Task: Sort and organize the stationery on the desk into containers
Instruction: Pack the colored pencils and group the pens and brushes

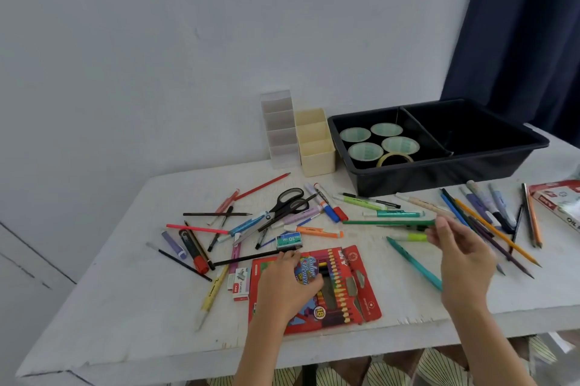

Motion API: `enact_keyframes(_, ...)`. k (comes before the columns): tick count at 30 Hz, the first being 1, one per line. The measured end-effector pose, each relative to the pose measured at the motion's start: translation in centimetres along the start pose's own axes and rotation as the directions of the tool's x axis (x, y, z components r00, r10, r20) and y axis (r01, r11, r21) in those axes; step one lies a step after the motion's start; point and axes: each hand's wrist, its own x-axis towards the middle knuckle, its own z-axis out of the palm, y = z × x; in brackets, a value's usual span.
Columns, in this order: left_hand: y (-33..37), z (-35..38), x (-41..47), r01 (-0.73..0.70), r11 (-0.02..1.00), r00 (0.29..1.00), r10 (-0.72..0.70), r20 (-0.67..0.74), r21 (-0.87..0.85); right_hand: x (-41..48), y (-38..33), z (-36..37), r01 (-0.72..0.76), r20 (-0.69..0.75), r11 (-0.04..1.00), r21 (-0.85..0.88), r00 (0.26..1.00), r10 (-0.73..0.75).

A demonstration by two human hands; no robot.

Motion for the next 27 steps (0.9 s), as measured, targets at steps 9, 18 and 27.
enact_keyframes(9,0.0,0.0,0.1,0.014,1.000,1.000,-0.014,0.028,0.012,-0.7,0.8,-2.6,-0.054,0.059,0.998,-0.011,0.997,0.055)
enact_keyframes(18,-0.2,-0.2,0.1,0.027,1.000,0.998,-0.027,0.055,-0.004,-4.2,3.9,0.1,0.325,0.531,0.782,-0.531,0.848,0.008)
enact_keyframes(27,-0.4,-0.1,-0.1,0.005,1.000,0.999,-0.004,0.037,-0.010,-4.9,5.3,3.5,0.531,0.610,0.547,-0.647,0.791,-0.046)
